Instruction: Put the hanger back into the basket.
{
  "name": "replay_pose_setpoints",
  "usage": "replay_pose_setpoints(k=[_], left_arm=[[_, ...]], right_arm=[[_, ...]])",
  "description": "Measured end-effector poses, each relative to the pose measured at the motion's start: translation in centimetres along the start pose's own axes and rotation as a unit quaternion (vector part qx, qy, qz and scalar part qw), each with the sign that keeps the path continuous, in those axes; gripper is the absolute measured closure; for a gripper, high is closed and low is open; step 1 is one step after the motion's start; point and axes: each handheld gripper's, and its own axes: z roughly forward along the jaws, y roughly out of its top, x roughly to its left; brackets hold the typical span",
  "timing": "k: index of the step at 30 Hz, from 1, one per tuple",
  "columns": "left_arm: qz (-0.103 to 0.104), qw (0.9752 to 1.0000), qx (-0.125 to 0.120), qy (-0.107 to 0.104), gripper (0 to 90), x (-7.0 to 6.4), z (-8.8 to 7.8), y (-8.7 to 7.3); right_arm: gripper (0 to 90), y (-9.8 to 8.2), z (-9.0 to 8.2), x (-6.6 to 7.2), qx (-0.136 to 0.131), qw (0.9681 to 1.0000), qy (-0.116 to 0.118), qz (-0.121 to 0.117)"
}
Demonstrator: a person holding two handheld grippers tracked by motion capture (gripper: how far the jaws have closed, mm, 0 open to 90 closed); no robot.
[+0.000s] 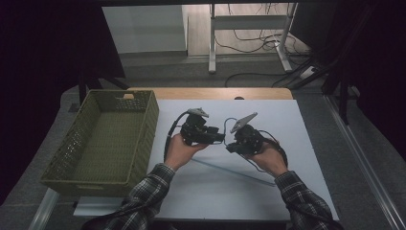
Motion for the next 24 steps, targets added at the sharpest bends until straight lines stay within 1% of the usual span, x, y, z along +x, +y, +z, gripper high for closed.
replay_pose_setpoints(k=[1,3,4,5,6,7,8,9,10,11,12,13,14,15,16,17,18,19,20,21,22,23,24], left_arm=[[0.017,0.9998,0.012,0.002,38.5,-0.5,-1.2,-0.1],[0.034,0.9991,0.025,0.007,30.7,-0.9,-2.4,-0.3],[0.034,0.9991,0.025,0.007,29.0,-0.9,-2.4,-0.3],[0.041,0.9986,0.033,0.007,29.0,-1.1,-2.9,-0.5],[0.049,0.9981,0.039,-0.001,27.6,-1.2,-3.4,-0.7],[0.061,0.9968,0.05,0.003,26.0,-1.7,-4.0,-0.9],[0.061,0.9968,0.05,0.003,28.2,-1.7,-4.0,-0.9],[0.068,0.996,0.058,-0.002,31.1,-1.9,-4.2,-1.0],[0.075,0.9947,0.069,-0.008,31.1,-2.1,-4.3,-1.0],[0.102,0.9896,0.101,-0.007,39.3,-2.4,-4.4,-1.0],[0.102,0.9896,0.101,-0.007,43.6,-2.4,-4.4,-1.0],[0.11,0.9872,0.115,-0.01,43.6,-2.5,-4.3,-1.0],[0.117,0.985,0.126,-0.011,45.6,-2.6,-4.1,-1.0],[0.122,0.9814,0.147,-0.018,50.7,-2.6,-3.7,-0.9],[0.119,0.9809,0.152,-0.025,52.0,-2.6,-3.5,-0.9],[0.119,0.9809,0.152,-0.025,53.5,-2.6,-3.5,-0.9],[0.115,0.9801,0.159,-0.031,55.8,-2.5,-3.1,-0.7],[0.115,0.9801,0.159,-0.031,58.0,-2.5,-3.1,-0.7],[0.114,0.9791,0.164,-0.038,58.0,-2.3,-3.0,-0.6],[0.112,0.978,0.17,-0.045,60.7,-2.1,-2.9,-0.5],[0.112,0.9757,0.181,-0.051,64.9,-2.0,-2.7,-0.4],[0.112,0.9742,0.187,-0.058,66.5,-2.0,-2.6,-0.4],[0.112,0.9742,0.187,-0.058,66.7,-2.0,-2.6,-0.4]], right_arm=[[87.1,0.2,-0.8,0.2,-0.004,1.0,0.0,-0.009],[87.0,0.4,-1.6,0.5,-0.005,0.9998,0.0,-0.02],[87.1,0.5,-2.0,0.7,-0.007,0.9997,0.002,-0.023],[87.1,0.5,-2.0,0.7,-0.007,0.9997,0.002,-0.023],[87.0,0.6,-2.3,0.9,-0.008,0.9996,0.005,-0.025],[87.1,0.7,-2.8,1.4,-0.009,0.9992,0.013,-0.037],[87.1,0.7,-2.8,1.4,-0.009,0.9992,0.013,-0.037],[87.0,0.9,-3.1,1.9,-0.007,0.9985,0.018,-0.05],[87.0,0.9,-3.1,1.9,-0.007,0.9985,0.018,-0.05],[87.0,1.0,-3.2,2.3,-0.005,0.9979,0.025,-0.059],[87.0,1.0,-3.2,2.3,-0.005,0.9979,0.025,-0.059],[87.0,1.0,-3.2,2.5,-0.005,0.9975,0.028,-0.064],[87.0,1.1,-3.2,2.7,-0.005,0.9971,0.033,-0.069],[87.0,1.3,-3.1,3.1,-0.006,0.9961,0.04,-0.079],[87.0,1.3,-3.0,3.2,-0.006,0.9957,0.044,-0.082],[87.0,1.3,-3.0,3.2,-0.006,0.9957,0.044,-0.082],[87.0,1.5,-2.9,3.5,-0.006,0.9946,0.05,-0.091],[87.0,1.5,-2.9,3.5,-0.006,0.9946,0.05,-0.091],[87.0,1.5,-2.8,3.6,-0.006,0.9941,0.053,-0.095],[87.0,1.6,-2.8,3.7,-0.004,0.9936,0.055,-0.099],[87.0,1.6,-2.7,3.8,-0.002,0.9932,0.057,-0.102],[87.0,1.6,-2.6,3.8,-0.002,0.9928,0.058,-0.104],[87.0,1.6,-2.6,3.8,-0.002,0.9928,0.058,-0.104]])
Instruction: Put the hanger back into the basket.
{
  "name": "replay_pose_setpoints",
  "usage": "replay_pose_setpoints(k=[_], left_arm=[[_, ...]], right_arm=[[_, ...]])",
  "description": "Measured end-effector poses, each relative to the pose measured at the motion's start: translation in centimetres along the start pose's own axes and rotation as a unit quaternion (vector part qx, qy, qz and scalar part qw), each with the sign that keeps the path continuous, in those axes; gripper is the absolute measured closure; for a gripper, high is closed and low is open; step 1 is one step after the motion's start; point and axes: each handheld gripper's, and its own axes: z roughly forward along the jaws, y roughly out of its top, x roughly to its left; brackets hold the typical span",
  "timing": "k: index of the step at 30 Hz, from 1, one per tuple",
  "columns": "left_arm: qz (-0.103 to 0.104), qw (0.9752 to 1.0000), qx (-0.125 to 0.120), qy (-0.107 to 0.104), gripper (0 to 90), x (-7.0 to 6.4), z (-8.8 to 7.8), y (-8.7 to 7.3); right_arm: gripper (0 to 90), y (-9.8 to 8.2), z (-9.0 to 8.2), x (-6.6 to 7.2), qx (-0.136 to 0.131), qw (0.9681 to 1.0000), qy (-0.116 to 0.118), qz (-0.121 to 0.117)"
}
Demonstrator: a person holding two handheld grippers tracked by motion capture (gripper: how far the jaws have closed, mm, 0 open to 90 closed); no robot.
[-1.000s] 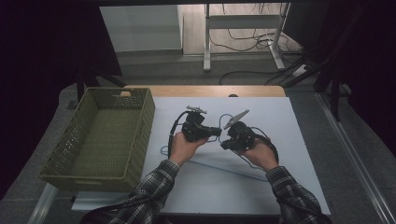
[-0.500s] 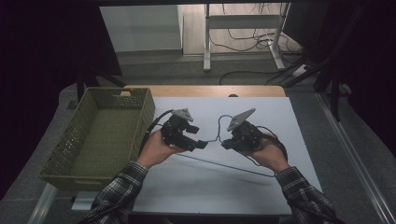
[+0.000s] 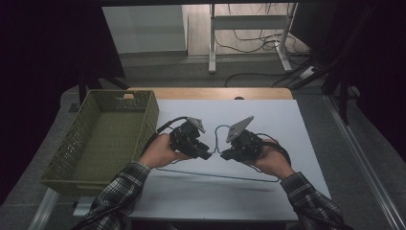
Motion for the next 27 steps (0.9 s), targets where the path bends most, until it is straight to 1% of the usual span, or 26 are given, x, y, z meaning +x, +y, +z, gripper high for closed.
replay_pose_setpoints(k=[1,2,3,4,5,6,7,8,9,10,11,12,13,14,15,16,17,18,20,21,22,23,24,25,26,27], left_arm=[[0.004,0.9999,0.01,-0.003,68.1,0.0,0.2,0.1],[0.004,0.9999,0.01,-0.003,70.9,0.0,0.2,0.1],[0.001,0.9999,0.012,-0.009,70.9,0.0,0.3,0.2],[-0.006,0.9998,0.008,-0.017,76.0,-0.2,0.4,0.2],[0.003,0.9996,0.018,-0.021,79.0,-0.1,0.4,0.3],[0.009,0.9993,0.026,-0.024,79.0,-0.2,0.5,0.4],[0.011,0.999,0.033,-0.029,81.7,-0.5,0.8,0.4],[0.011,0.999,0.033,-0.029,83.8,-0.5,0.8,0.4],[0.015,0.9987,0.037,-0.031,86.1,-0.6,0.9,0.4],[0.014,0.9986,0.038,-0.033,86.1,-0.7,0.9,0.4],[0.008,0.9989,0.036,-0.029,87.2,-0.9,1.0,0.3],[0.008,0.9989,0.036,-0.029,87.3,-0.9,1.0,0.3],[0.005,0.9992,0.026,-0.03,87.5,-1.0,0.8,0.2],[0.005,0.9992,0.026,-0.03,87.5,-1.0,0.8,0.2],[-0.007,0.9993,0.012,-0.034,87.6,-0.9,0.4,0.1],[-0.007,0.9993,0.012,-0.034,87.6,-0.9,0.4,0.1],[-0.018,0.9994,0.005,-0.028,87.6,-0.9,0.0,0.0],[-0.022,0.9995,0.0,-0.021,87.6,-0.9,-0.3,0.0],[-0.031,0.9994,-0.006,-0.016,87.6,-0.9,-0.8,0.0],[-0.041,0.999,-0.015,-0.008,87.5,-0.9,-1.0,-0.1],[-0.047,0.9987,-0.018,-0.008,87.5,-0.8,-1.3,-0.1],[-0.047,0.9987,-0.018,-0.008,87.5,-0.8,-1.3,-0.1],[-0.052,0.9984,-0.025,0.0,87.5,-0.8,-1.6,-0.3],[-0.064,0.9973,-0.037,0.004,87.5,-0.5,-2.1,-0.5],[-0.064,0.9973,-0.037,0.004,87.5,-0.5,-2.1,-0.5],[-0.073,0.9962,-0.044,0.012,87.5,-0.4,-2.7,-0.8]], right_arm=[[87.0,0.1,0.1,0.0,0.0,1.0,0.004,-0.005],[87.0,0.1,0.1,0.0,0.0,1.0,0.004,-0.005],[87.0,0.1,0.1,0.1,0.001,0.9999,0.007,-0.008],[87.0,0.1,0.3,0.2,0.006,0.9998,0.009,-0.016],[87.0,0.2,0.3,0.2,0.008,0.9997,0.01,-0.019],[87.0,0.2,0.3,0.2,0.008,0.9997,0.01,-0.019],[86.9,0.2,0.4,0.2,0.011,0.9995,0.014,-0.025],[86.8,0.2,0.5,0.3,0.013,0.9994,0.015,-0.029],[86.8,0.2,0.6,0.3,0.014,0.9993,0.014,-0.031],[86.8,0.2,0.6,0.3,0.014,0.9993,0.014,-0.031],[86.5,0.1,0.8,0.2,0.017,0.9994,0.018,-0.025],[86.5,0.1,0.8,0.2,0.017,0.9994,0.018,-0.025],[84.8,0.1,0.8,0.3,0.014,0.9994,0.017,-0.027],[84.8,0.1,0.8,0.3,0.014,0.9994,0.017,-0.027],[80.3,0.1,0.5,0.3,0.008,0.9997,0.0,-0.023],[80.3,0.1,0.5,0.3,0.008,0.9997,0.0,-0.023],[74.4,0.1,-0.1,0.1,-0.01,0.9999,-0.003,-0.01],[72.0,0.1,-0.4,0.2,-0.017,0.9997,-0.014,-0.004],[67.5,0.1,-1.2,0.2,-0.025,0.9993,-0.027,0.01],[64.7,0.0,-1.5,0.3,-0.03,0.999,-0.032,0.014],[61.4,0.0,-1.8,0.3,-0.032,0.9986,-0.038,0.018],[57.4,-0.1,-2.1,0.4,-0.035,0.9982,-0.043,0.021],[57.4,-0.1,-2.1,0.4,-0.035,0.9982,-0.043,0.021],[49.5,-0.4,-2.6,0.7,-0.043,0.9972,-0.052,0.033],[46.2,-0.5,-2.8,0.8,-0.045,0.9968,-0.055,0.038],[42.4,-0.7,-3.0,0.9,-0.048,0.9962,-0.058,0.043]])
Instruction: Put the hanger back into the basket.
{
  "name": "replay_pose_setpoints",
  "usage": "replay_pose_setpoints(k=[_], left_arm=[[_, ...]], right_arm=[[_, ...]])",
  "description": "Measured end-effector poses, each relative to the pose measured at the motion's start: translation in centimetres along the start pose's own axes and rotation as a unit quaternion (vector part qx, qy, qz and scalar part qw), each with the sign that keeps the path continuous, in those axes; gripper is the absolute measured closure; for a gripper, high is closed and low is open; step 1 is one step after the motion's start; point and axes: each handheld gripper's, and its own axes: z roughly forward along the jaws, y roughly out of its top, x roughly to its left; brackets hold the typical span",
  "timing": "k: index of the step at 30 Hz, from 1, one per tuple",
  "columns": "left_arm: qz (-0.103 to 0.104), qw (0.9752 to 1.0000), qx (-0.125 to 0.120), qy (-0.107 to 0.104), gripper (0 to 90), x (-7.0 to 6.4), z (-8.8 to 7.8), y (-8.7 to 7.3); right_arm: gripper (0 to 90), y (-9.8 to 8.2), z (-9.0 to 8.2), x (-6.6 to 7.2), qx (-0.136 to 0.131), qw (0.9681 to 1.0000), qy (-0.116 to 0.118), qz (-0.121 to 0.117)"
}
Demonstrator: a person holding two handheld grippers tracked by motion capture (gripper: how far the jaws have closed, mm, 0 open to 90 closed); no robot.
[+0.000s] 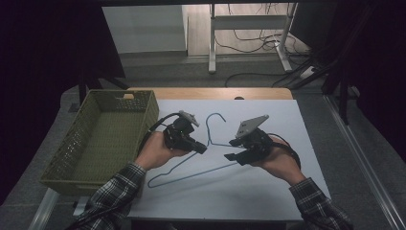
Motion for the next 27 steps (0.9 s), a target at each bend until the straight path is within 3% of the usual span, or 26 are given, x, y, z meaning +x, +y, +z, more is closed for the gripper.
replay_pose_setpoints(k=[7,8,13,14,18,20,22,24,26,27], left_arm=[[-0.02,0.9993,-0.02,0.025,87.5,0.6,-2.1,-0.5],[-0.023,0.9991,-0.024,0.026,87.5,0.7,-2.5,-0.5],[-0.038,0.9971,-0.051,0.043,87.5,0.8,-5.1,-0.5],[-0.044,0.9961,-0.058,0.048,87.5,0.9,-6.3,-0.6],[-0.051,0.9947,-0.064,0.063,87.5,0.9,-8.0,-0.7],[-0.06,0.9922,-0.068,0.085,87.5,1.0,-9.5,-1.1],[-0.061,0.9916,-0.069,0.091,87.5,1.1,-10.1,-1.2],[-0.072,0.9882,-0.078,0.111,87.5,1.5,-11.7,-2.0],[-0.079,0.9855,-0.081,0.127,87.5,1.9,-12.8,-2.7],[-0.079,0.9855,-0.081,0.127,87.5,1.9,-12.8,-2.7]], right_arm=[[23.2,-1.3,-1.0,0.2,-0.024,0.9988,-0.011,0.041],[19.6,-1.7,-1.3,0.2,-0.036,0.9977,-0.015,0.056],[15.6,-2.8,-1.9,0.1,-0.046,0.9955,-0.022,0.08],[14.6,-3.4,-2.2,0.1,-0.049,0.9946,-0.02,0.089],[12.6,-4.3,-2.9,0.1,-0.057,0.9927,-0.023,0.104],[11.0,-5.2,-3.5,0.1,-0.067,0.9903,-0.025,0.119],[10.7,-5.5,-3.7,0.1,-0.071,0.9894,-0.025,0.124],[10.2,-6.3,-4.1,0.2,-0.081,0.9865,-0.022,0.141],[10.2,-6.9,-4.2,0.3,-0.08,0.986,-0.019,0.145],[10.2,-6.9,-4.2,0.3,-0.08,0.986,-0.019,0.145]])
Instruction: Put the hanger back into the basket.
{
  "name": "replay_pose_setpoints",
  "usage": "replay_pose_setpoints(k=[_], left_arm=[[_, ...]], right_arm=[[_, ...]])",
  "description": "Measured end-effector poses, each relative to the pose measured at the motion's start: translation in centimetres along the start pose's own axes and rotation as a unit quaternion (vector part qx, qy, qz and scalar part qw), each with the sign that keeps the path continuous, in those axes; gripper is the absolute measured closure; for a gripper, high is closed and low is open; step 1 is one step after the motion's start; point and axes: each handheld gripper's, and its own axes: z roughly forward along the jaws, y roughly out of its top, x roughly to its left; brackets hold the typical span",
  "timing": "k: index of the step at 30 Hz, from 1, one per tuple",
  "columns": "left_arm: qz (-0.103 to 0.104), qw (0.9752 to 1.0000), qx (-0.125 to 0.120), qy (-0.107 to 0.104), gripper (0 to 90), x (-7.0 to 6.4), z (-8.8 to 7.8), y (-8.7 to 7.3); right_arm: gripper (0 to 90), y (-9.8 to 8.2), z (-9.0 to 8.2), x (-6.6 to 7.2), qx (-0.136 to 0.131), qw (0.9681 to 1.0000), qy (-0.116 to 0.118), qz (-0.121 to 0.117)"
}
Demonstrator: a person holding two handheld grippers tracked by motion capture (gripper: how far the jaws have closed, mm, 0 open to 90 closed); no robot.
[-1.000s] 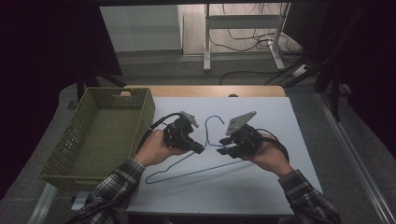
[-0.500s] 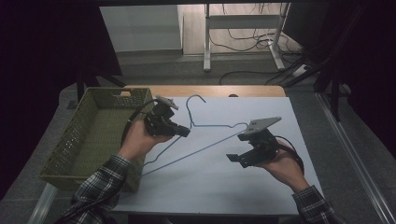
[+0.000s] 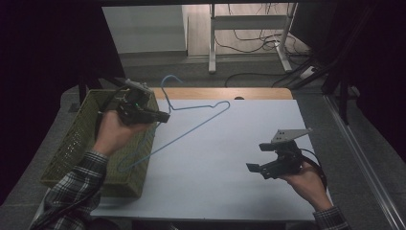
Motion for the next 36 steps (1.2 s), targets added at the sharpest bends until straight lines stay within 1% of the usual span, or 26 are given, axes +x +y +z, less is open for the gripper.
replay_pose_setpoints(k=[1,3,4,5,6,7,8,9,10,11,14,15,16,17,20,22,23,24,26,28,30,31,32,34,35,36], left_arm=[[-0.009,0.9999,-0.006,0.012,87.5,0.8,-0.9,-0.6],[-0.017,0.9995,-0.009,0.026,87.6,1.6,-1.8,-1.3],[-0.017,0.9995,-0.009,0.026,87.6,1.6,-1.8,-1.3],[-0.026,0.9989,-0.011,0.038,87.6,2.5,-2.6,-2.0],[-0.026,0.9989,-0.011,0.038,87.6,2.5,-2.6,-2.0],[-0.031,0.9985,-0.013,0.044,87.6,2.9,-3.0,-2.4],[-0.036,0.9981,-0.015,0.049,87.6,3.3,-3.4,-2.8],[-0.046,0.9969,-0.019,0.061,87.6,4.0,-4.3,-3.6],[-0.046,0.9969,-0.019,0.061,87.6,4.0,-4.3,-3.6],[-0.049,0.9965,-0.02,0.064,87.6,4.4,-4.7,-4.0],[-0.061,0.9946,-0.022,0.082,87.6,5.4,-5.9,-5.2],[-0.068,0.993,-0.024,0.093,87.6,6.1,-6.7,-6.0],[-0.072,0.9922,-0.025,0.098,87.6,6.4,-7.1,-6.4],[-0.072,0.9922,-0.025,0.098,87.6,6.4,-7.1,-6.4],[-0.087,0.9891,-0.028,0.116,87.6,7.6,-8.4,-7.9],[-0.09,0.9885,-0.028,0.119,87.6,7.9,-8.8,-8.3],[-0.096,0.9868,-0.029,0.127,87.6,8.5,-9.3,-9.0],[-0.096,0.9868,-0.029,0.127,87.6,8.5,-9.3,-9.0],[-0.103,0.9846,-0.027,0.139,87.6,9.4,-9.7,-9.9],[-0.106,0.9832,-0.023,0.146,87.6,9.9,-9.7,-10.4],[-0.107,0.9831,-0.02,0.148,87.6,10.2,-9.6,-10.7],[-0.109,0.9824,-0.017,0.151,87.6,10.7,-9.4,-11.2],[-0.109,0.9824,-0.017,0.151,87.6,10.7,-9.4,-11.2],[-0.113,0.9817,-0.016,0.152,87.6,11.3,-9.0,-11.7],[-0.117,0.9811,-0.019,0.153,87.6,11.8,-8.6,-12.3],[-0.117,0.9811,-0.019,0.153,87.5,11.8,-8.6,-12.3]], right_arm=[[10.0,-0.5,-0.1,0.0,0.0,1.0,-0.003,0.001],[9.8,-1.0,-0.3,-0.1,-0.004,1.0,-0.003,0.007],[9.8,-1.0,-0.3,-0.1,-0.004,1.0,-0.003,0.007],[9.8,-1.4,-0.4,-0.2,-0.006,0.9999,-0.004,0.013],[9.8,-1.4,-0.4,-0.2,-0.006,0.9999,-0.004,0.013],[9.8,-1.8,-0.5,-0.2,-0.009,0.9997,-0.004,0.021],[9.8,-1.8,-0.5,-0.2,-0.009,0.9997,-0.004,0.021],[9.8,-2.2,-0.5,-0.3,-0.013,0.9996,-0.002,0.026],[9.8,-2.2,-0.5,-0.3,-0.013,0.9996,-0.002,0.026],[9.8,-2.6,-0.5,-0.4,-0.014,0.9994,-0.003,0.03],[9.8,-3.0,-0.5,-0.5,-0.016,0.9992,-0.003,0.035],[9.4,-3.4,-0.6,-0.6,-0.017,0.9991,-0.007,0.039],[9.0,-3.5,-0.6,-0.6,-0.017,0.999,-0.008,0.04],[9.0,-3.5,-0.6,-0.6,-0.017,0.999,-0.008,0.04],[6.8,-3.9,-0.8,-0.7,-0.022,0.9985,-0.02,0.045],[6.2,-4.1,-0.9,-0.7,-0.023,0.9985,-0.024,0.044],[4.9,-4.3,-1.1,-0.8,-0.026,0.9983,-0.029,0.044],[4.2,-4.4,-1.2,-0.8,-0.028,0.9981,-0.031,0.046],[3.1,-4.7,-1.4,-0.8,-0.03,0.9979,-0.035,0.045],[2.3,-4.9,-1.7,-0.8,-0.033,0.9977,-0.039,0.045],[2.1,-5.0,-1.9,-0.9,-0.034,0.9975,-0.042,0.045],[1.9,-5.2,-2.2,-1.0,-0.037,0.9971,-0.046,0.048],[1.9,-5.2,-2.2,-1.0,-0.037,0.9971,-0.046,0.048],[1.9,-5.4,-2.3,-1.1,-0.037,0.9968,-0.05,0.051],[1.9,-5.5,-2.4,-1.2,-0.036,0.9966,-0.053,0.051],[1.9,-5.5,-2.4,-1.2,-0.036,0.9966,-0.053,0.051]])
